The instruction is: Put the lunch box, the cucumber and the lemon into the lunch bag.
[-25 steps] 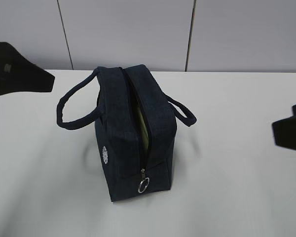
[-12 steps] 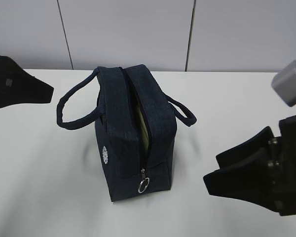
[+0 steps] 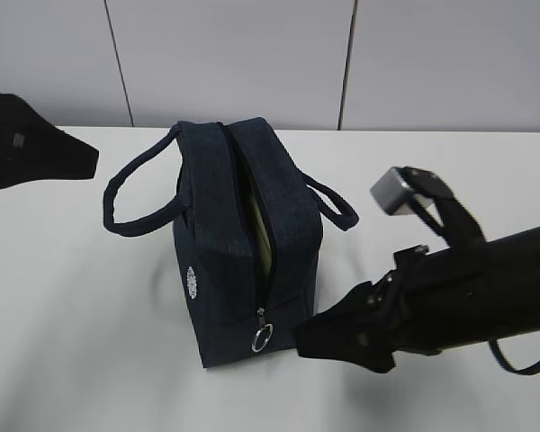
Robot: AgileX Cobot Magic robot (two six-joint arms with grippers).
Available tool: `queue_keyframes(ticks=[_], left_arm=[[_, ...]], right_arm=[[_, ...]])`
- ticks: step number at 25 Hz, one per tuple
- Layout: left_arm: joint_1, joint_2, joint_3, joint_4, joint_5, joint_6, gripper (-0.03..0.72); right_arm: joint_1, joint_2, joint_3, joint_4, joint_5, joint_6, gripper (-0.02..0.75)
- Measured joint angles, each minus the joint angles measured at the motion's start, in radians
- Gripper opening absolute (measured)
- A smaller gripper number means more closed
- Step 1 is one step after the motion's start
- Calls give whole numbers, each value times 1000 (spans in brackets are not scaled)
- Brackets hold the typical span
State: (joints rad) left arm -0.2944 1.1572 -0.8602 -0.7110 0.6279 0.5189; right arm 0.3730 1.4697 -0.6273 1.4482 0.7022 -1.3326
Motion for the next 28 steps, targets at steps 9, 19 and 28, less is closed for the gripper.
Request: queue_keyframes(ticks=[9,19,28], left_arm=[[0,0,0,-2,-12,0,379],[0,0,0,-3,-49,0,373],[0,0,0,-3,-62,0,363]], right_arm=[[178,182,-23,347,-181,-97,434],[180,262,-94,365,-258,-52,434],[180,297,-103,368,-270,-37,434]])
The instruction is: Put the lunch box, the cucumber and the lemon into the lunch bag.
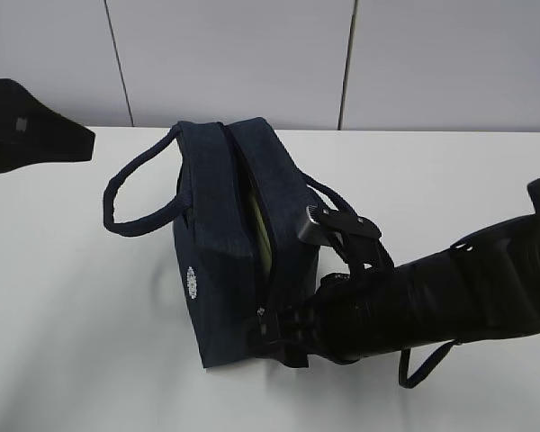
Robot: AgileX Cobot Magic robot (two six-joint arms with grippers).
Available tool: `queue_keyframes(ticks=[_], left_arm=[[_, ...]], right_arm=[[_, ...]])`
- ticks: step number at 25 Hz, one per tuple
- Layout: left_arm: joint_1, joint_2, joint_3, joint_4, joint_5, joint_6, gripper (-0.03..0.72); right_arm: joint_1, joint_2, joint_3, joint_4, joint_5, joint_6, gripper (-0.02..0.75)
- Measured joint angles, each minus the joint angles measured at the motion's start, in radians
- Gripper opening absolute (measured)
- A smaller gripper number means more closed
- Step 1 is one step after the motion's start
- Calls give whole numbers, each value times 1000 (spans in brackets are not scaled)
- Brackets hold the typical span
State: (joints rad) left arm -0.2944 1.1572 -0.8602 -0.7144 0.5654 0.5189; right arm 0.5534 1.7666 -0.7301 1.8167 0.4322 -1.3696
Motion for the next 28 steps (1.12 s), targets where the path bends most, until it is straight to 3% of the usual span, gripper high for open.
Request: queue_keyframes(ticks=[11,20,28], left_arm=[[0,0,0,0,-6,0,358],[0,0,0,0,-6,0,358],[0,0,0,0,-6,0,358]], right_arm=[[0,89,-71,0,6,29,431],[0,93,-73,0,6,37,296],[0,93,-73,0,6,37,249]])
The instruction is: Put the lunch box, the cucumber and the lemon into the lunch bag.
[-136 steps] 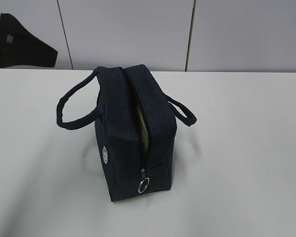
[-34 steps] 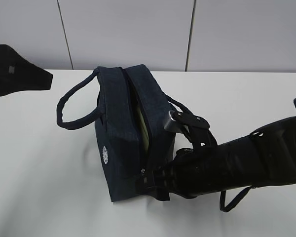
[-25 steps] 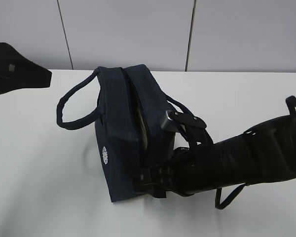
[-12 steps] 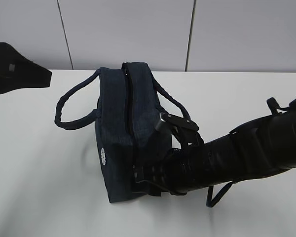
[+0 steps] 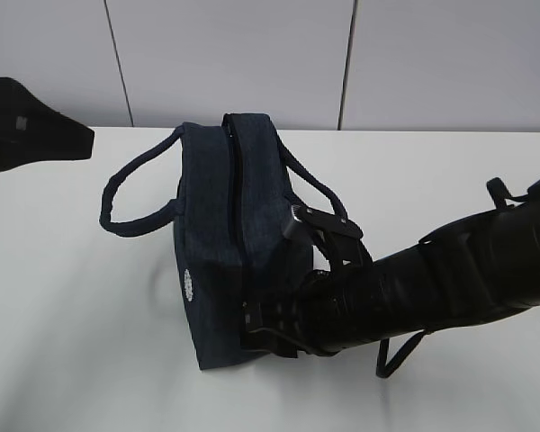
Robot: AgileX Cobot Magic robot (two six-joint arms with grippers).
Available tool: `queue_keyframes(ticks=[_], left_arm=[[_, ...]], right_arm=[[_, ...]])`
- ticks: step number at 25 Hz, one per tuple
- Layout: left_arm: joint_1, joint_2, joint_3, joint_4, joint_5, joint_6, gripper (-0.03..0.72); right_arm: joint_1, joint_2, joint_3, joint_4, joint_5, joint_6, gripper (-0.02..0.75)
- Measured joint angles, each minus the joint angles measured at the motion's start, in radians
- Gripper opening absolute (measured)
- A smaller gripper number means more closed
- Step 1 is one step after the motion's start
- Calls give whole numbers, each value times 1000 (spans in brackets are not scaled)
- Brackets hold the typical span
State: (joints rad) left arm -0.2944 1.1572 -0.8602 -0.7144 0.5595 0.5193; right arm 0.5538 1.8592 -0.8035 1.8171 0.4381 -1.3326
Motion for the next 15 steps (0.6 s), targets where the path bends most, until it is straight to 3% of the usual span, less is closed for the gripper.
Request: queue_keyframes(ticks=[10,15], left_arm=[[0,0,0,0,0,0,358],[0,0,0,0,0,0,358]], right_arm=[[0,0,0,0,0,1,225],[0,-19,0,-91,0,76,224]])
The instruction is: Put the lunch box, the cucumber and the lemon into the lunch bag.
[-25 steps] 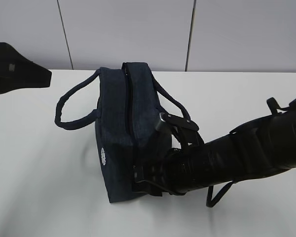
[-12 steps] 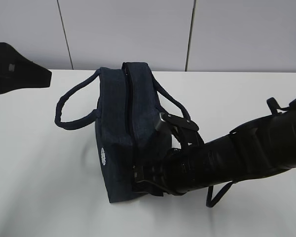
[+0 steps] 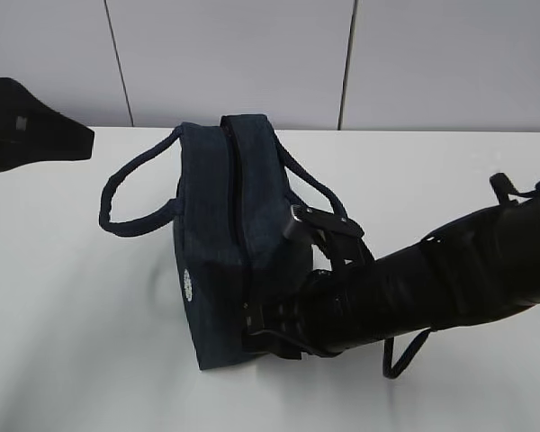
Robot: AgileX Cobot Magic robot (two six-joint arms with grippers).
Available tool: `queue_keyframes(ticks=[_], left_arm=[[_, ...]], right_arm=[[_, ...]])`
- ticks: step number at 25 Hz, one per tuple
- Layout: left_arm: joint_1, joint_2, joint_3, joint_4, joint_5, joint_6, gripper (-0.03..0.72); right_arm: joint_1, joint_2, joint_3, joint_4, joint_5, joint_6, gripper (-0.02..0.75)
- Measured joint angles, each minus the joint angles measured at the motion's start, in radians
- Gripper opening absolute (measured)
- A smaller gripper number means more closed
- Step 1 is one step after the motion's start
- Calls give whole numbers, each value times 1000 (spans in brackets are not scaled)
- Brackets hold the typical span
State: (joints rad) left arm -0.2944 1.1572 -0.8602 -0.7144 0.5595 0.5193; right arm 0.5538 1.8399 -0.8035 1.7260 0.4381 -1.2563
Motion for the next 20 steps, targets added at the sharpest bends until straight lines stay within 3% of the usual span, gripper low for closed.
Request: queue_keyframes(ticks=[10,20], left_arm=[[0,0,0,0,0,0,358],[0,2,0,0,11,0,358]], right_arm=[[0,-66,0,-314,79,255,224],[0,-146,0,-388,154,313,223]])
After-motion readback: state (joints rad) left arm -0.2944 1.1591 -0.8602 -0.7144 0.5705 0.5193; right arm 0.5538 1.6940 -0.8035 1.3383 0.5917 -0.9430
